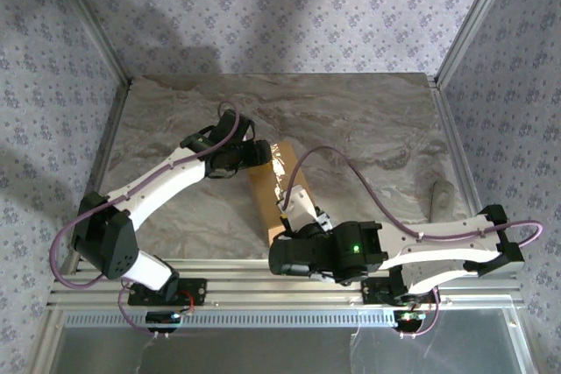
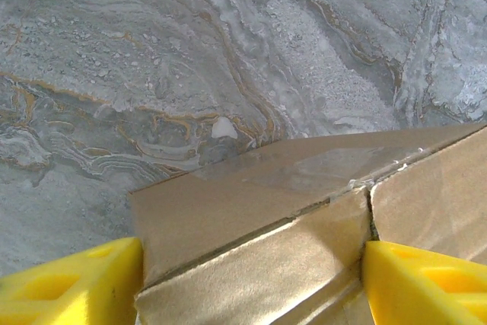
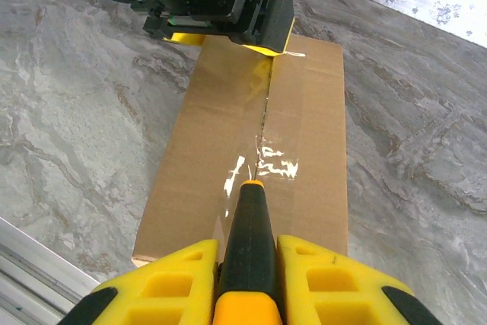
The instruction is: Unpack the express box
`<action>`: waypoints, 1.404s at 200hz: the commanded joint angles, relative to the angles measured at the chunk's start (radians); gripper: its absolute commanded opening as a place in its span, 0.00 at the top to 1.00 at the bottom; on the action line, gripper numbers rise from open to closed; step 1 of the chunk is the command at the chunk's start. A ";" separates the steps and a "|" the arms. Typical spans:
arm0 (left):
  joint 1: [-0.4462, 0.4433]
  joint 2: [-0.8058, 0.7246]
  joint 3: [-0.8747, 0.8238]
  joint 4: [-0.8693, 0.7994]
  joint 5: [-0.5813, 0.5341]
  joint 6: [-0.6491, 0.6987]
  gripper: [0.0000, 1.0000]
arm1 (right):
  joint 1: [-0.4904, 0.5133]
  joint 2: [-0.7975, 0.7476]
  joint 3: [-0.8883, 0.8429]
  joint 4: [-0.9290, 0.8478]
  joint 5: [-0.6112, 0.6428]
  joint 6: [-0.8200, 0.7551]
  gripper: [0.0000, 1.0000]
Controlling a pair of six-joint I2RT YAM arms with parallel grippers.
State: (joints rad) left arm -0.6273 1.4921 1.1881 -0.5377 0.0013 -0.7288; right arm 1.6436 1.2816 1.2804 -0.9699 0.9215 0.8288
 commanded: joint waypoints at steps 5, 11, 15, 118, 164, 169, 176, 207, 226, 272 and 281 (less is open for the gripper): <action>0.026 0.056 -0.053 -0.046 -0.135 -0.075 0.27 | 0.057 0.018 0.043 -0.007 -0.082 0.096 1.00; 0.026 0.057 -0.054 -0.045 -0.137 -0.078 0.27 | 0.063 0.022 0.048 -0.013 -0.080 0.103 1.00; 0.025 0.057 -0.054 -0.045 -0.139 -0.079 0.27 | 0.066 0.025 0.052 -0.014 -0.078 0.110 1.00; 0.026 0.042 -0.053 -0.046 -0.174 -0.099 0.27 | 0.097 0.074 0.083 -0.035 -0.069 0.200 1.00; 0.024 0.003 -0.028 -0.027 -0.153 -0.074 0.25 | 0.083 0.065 0.080 -0.057 -0.065 0.201 1.00; 0.024 -0.003 -0.019 -0.030 -0.151 -0.071 0.25 | 0.080 0.063 0.078 -0.056 -0.064 0.196 1.00; 0.024 -0.016 -0.012 -0.031 -0.147 -0.066 0.24 | 0.075 0.060 0.077 -0.052 -0.063 0.186 1.00; 0.031 -0.087 0.001 -0.015 -0.107 -0.032 0.20 | 0.047 0.054 0.077 -0.054 -0.064 0.150 1.00; 0.044 -0.130 0.013 -0.027 -0.082 -0.025 0.19 | 0.033 0.051 0.079 -0.056 -0.065 0.129 1.00; 0.085 -0.280 -0.023 -0.088 0.020 0.001 0.19 | -0.008 0.038 0.079 -0.057 -0.080 0.071 1.00; 0.085 -0.307 -0.037 -0.115 0.058 0.008 0.19 | -0.018 0.036 0.081 -0.051 -0.085 0.054 1.00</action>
State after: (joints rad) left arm -0.5488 1.2663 1.1709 -0.5777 -0.0277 -0.7582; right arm 1.6592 1.3319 1.3457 -0.9871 0.8829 0.9333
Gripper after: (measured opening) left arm 0.814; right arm 0.217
